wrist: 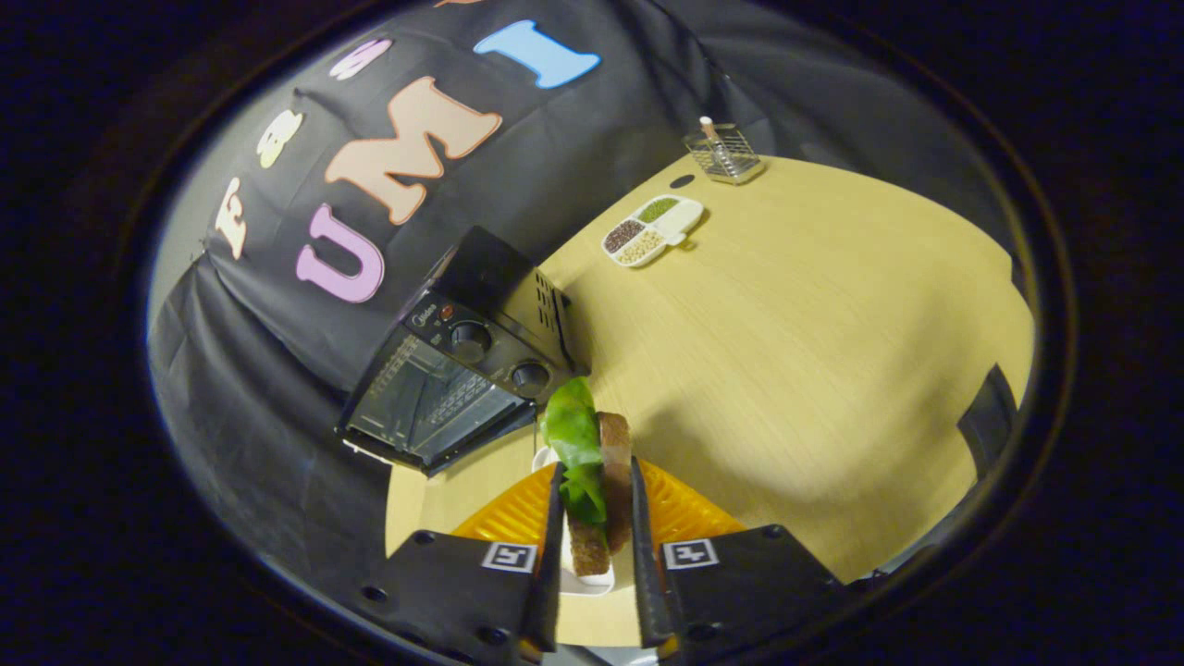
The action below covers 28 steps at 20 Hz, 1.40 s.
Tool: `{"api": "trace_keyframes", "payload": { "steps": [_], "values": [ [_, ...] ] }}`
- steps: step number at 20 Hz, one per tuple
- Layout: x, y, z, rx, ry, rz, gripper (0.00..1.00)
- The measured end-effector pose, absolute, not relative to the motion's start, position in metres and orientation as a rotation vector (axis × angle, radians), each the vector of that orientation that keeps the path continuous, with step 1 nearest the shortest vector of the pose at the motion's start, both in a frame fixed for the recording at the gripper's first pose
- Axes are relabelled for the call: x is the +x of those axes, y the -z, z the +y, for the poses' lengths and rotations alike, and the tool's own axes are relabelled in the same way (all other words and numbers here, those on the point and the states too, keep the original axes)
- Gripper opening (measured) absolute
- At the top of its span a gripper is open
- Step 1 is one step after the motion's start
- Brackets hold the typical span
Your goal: Open the toaster oven, put the food inside, and close the toaster oven door.
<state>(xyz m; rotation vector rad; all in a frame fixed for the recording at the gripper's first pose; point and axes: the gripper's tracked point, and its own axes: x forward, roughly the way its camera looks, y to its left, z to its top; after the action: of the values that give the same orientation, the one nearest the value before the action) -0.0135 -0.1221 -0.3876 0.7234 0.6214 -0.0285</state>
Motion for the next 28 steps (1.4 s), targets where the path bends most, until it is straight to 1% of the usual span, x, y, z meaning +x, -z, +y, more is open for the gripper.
{"api": "trace_keyframes", "payload": {
  "steps": [1, 6, 12, 13, 18, 21, 25, 28],
  "values": [
    [-0.015, 0.387, -0.124, 0.726, 0.043, 0.616, 0.35],
    [-0.018, 0.349, -0.124, 0.751, 0.059, 0.53, 0.35],
    [-0.021, 0.301, -0.108, 0.919, 0.091, 0.375, 0.34],
    [-0.017, 0.301, -0.105, 0.949, 0.108, 0.359, 0.2],
    [-0.006, 0.286, -0.086, 1.15, 0.196, 0.229, 0.2],
    [0.013, 0.283, -0.055, 1.296, 0.22, 0.149, 0.2],
    [0.05, 0.304, -0.005, 1.384, 0.259, 0.134, 0.2],
    [0.078, 0.31, 0.025, 1.427, 0.257, 0.108, 0.2]
  ]
}}
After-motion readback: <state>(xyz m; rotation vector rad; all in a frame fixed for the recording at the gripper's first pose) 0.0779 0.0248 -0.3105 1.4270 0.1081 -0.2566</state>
